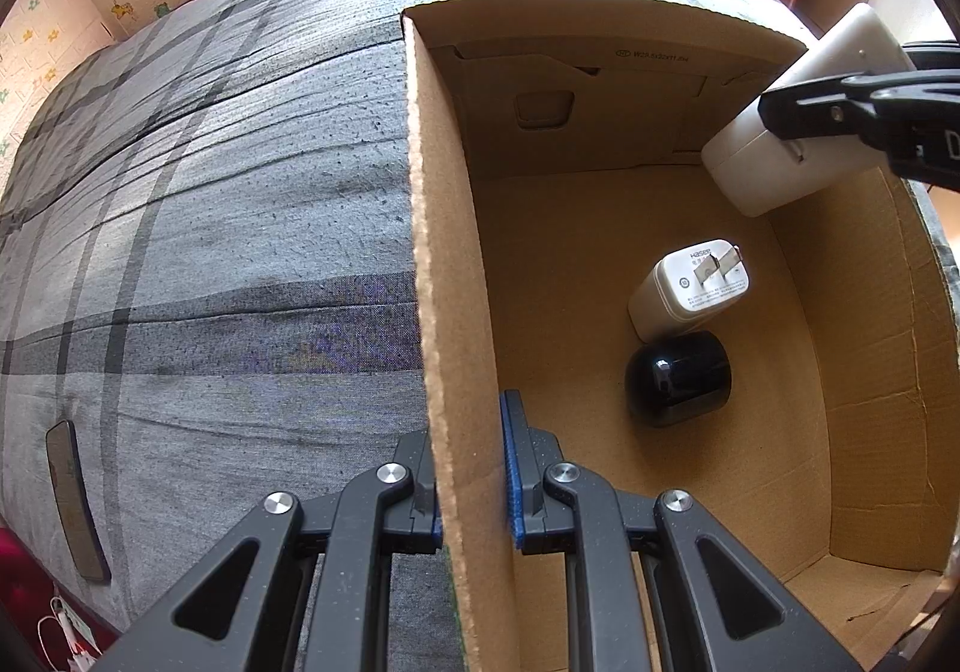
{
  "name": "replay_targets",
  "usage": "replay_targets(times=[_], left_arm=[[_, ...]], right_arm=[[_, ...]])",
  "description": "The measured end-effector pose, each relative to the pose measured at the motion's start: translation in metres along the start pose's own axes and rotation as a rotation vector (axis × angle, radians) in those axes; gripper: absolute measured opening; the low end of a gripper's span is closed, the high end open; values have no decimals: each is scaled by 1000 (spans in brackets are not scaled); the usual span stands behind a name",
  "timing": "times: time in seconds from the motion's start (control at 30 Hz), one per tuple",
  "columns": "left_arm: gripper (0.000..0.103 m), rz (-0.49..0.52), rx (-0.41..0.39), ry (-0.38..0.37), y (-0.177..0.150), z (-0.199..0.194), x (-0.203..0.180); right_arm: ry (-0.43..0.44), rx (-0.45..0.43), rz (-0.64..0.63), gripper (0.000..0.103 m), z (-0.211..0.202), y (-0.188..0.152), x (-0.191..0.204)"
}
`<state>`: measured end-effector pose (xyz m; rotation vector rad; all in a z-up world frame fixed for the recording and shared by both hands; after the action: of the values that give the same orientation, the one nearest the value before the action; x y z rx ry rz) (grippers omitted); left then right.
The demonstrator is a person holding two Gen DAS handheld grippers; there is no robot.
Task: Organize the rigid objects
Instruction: 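Carry the white remote into the box beside the charger, then open the right gripper to release the remote in the box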
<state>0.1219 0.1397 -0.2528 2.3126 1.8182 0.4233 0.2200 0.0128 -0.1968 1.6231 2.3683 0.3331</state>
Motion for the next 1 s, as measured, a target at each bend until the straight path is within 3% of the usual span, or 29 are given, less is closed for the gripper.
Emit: replay_targets(times=[0.33, 0.8, 1.0], left_arm=[[16, 0, 3, -1, 0, 1, 1], [16, -3, 5, 0, 1, 0, 0], [16, 0, 7, 4, 1, 0, 0]], right_arm=[[-75, -1, -69, 18, 27, -1, 9], [-45, 29, -53, 13, 33, -20, 11], [23, 52, -6, 13, 29, -21, 7]])
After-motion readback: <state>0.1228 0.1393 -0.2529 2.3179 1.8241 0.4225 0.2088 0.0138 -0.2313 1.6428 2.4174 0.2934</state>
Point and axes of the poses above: each gripper's, at about its wrist camera, not at the fingertips, and z roughly the way its jaws point, x to its left, y to its top, the point moved 3 cm from there along z, roughly the way its jaws point, and after that the axes turned 15 degrees about z, right-handed, at the moved point
